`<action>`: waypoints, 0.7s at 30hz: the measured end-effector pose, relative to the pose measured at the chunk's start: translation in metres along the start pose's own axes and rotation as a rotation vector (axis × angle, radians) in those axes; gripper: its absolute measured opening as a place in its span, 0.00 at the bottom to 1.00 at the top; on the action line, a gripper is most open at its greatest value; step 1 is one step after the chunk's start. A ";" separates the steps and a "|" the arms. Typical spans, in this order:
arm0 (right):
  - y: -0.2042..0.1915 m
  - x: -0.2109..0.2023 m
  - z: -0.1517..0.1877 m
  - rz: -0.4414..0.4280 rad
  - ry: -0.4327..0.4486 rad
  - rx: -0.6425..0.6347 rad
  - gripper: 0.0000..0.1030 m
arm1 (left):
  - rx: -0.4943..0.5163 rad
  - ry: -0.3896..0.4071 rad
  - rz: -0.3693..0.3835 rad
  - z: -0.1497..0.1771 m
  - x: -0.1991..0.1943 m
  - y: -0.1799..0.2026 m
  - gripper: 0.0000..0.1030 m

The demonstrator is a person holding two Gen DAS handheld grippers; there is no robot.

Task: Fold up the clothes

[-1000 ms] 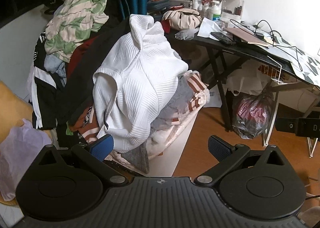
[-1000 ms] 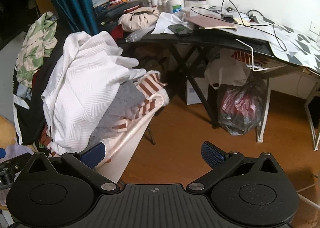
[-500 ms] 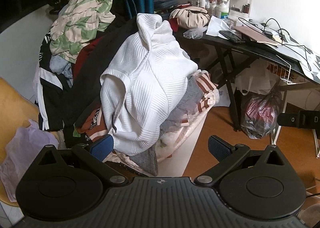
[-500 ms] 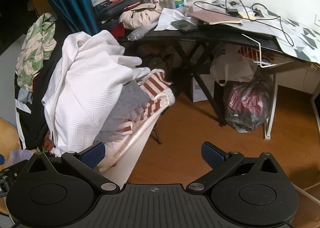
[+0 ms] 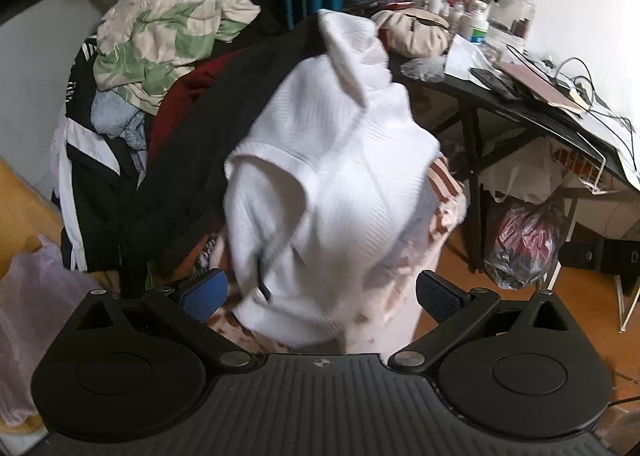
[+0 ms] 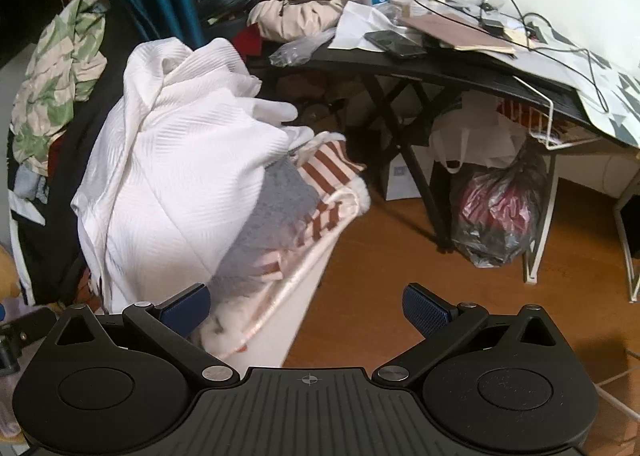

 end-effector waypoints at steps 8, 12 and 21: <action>-0.099 0.024 -0.049 0.026 -0.011 0.015 0.99 | 0.045 -0.007 0.024 -0.076 0.019 -0.082 1.00; -0.144 0.035 -0.072 0.037 0.000 0.038 0.99 | 0.090 -0.009 0.022 -0.104 0.030 -0.116 1.00; -0.210 0.066 -0.099 0.050 -0.031 0.093 0.99 | 0.112 -0.055 0.040 -0.138 0.056 -0.175 1.00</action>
Point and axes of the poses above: each gripper's, at about its wrist camera, not at the fingertips, and x roughly the way its jaws point, y to its right, z to its underside, the point moved 2 cm from there along x, roughly the way its jaws point, and after that the axes turned 13 degrees about -y, right-handed, at the moved point
